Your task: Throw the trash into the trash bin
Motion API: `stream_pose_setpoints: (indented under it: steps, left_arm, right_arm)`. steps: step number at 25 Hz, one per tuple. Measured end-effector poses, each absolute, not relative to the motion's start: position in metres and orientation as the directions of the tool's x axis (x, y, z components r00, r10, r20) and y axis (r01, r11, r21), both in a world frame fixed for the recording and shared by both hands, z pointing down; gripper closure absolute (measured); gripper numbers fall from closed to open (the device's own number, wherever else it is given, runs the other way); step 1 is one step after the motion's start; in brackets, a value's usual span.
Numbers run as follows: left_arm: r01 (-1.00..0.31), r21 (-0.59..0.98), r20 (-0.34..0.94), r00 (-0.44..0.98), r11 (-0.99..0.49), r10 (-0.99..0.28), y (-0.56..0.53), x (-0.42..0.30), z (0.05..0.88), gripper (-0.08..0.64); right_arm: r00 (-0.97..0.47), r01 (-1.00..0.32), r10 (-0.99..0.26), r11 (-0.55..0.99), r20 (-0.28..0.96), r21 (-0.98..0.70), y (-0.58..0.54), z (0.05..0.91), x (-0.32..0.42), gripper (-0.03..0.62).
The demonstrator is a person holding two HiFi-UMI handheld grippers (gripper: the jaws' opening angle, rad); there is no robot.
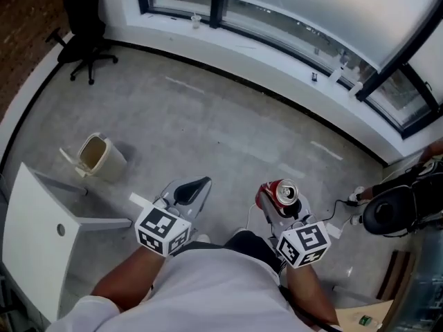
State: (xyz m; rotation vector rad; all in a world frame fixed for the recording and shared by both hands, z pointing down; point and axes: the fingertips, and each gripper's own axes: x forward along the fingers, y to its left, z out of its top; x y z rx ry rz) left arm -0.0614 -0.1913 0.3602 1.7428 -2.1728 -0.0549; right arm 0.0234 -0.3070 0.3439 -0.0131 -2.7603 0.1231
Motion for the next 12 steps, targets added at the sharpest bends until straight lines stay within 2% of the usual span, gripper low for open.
stream_pose_setpoints:
  steps: [12]
  left_arm:
    - [-0.79, 0.29, 0.299, -0.46, 0.539, -0.836, -0.15, -0.159, 0.387, 0.551]
  right_arm:
    - [-0.875, 0.3, 0.32, 0.947, 0.363, -0.112, -0.292, 0.359, -0.119, 0.413]
